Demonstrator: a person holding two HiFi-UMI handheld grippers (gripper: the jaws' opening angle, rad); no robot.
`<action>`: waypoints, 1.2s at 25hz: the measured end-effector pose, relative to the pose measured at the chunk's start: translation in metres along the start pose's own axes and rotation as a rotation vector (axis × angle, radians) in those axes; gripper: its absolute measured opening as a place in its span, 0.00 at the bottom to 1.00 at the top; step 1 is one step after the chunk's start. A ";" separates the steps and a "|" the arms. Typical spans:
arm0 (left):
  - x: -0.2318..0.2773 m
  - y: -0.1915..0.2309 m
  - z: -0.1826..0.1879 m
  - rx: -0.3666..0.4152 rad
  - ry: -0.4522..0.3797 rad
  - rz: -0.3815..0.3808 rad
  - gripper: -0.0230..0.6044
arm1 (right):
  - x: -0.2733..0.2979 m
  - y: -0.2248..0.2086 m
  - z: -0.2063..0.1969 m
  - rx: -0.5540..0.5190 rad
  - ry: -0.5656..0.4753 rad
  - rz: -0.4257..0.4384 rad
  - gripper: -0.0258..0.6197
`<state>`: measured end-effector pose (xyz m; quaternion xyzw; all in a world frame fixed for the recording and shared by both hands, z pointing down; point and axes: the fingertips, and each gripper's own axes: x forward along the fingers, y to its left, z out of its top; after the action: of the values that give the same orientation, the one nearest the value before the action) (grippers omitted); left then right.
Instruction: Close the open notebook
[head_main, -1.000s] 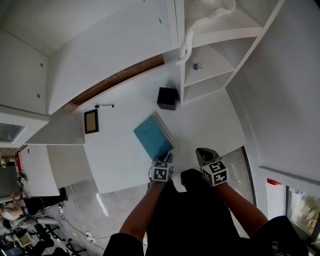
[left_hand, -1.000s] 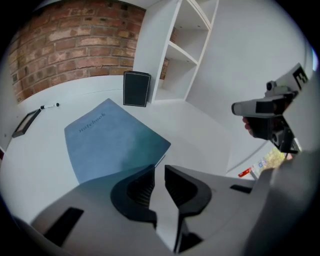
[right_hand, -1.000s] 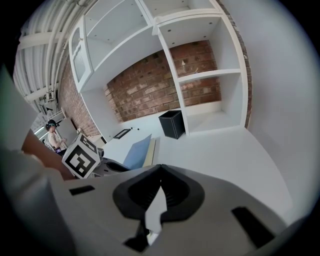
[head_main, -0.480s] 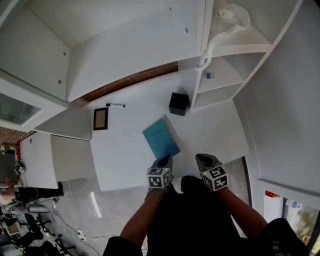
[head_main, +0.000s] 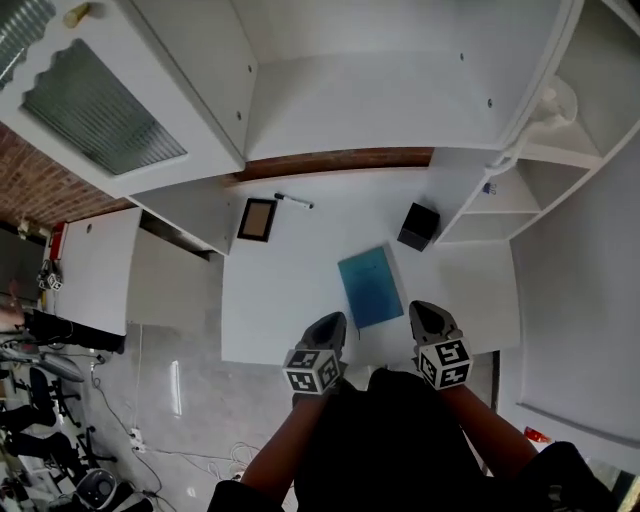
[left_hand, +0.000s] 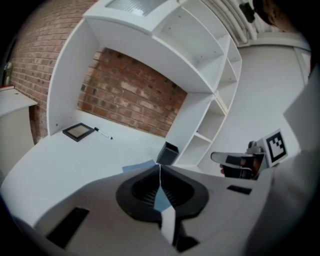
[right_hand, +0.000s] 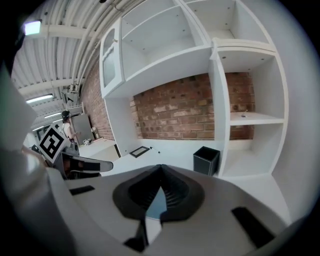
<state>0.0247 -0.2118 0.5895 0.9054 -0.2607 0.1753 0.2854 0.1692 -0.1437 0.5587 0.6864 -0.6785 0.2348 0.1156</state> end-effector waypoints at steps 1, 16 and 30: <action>-0.011 0.007 0.009 -0.009 -0.029 0.001 0.05 | 0.004 0.011 0.007 -0.014 -0.006 0.010 0.04; -0.160 0.120 0.114 0.143 -0.177 -0.034 0.05 | 0.047 0.198 0.068 -0.029 -0.065 -0.109 0.04; -0.232 0.173 0.151 0.309 -0.225 -0.086 0.05 | 0.052 0.282 0.101 -0.023 -0.143 -0.198 0.04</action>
<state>-0.2353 -0.3380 0.4379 0.9626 -0.2222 0.0985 0.1193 -0.0939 -0.2524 0.4513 0.7637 -0.6167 0.1646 0.0973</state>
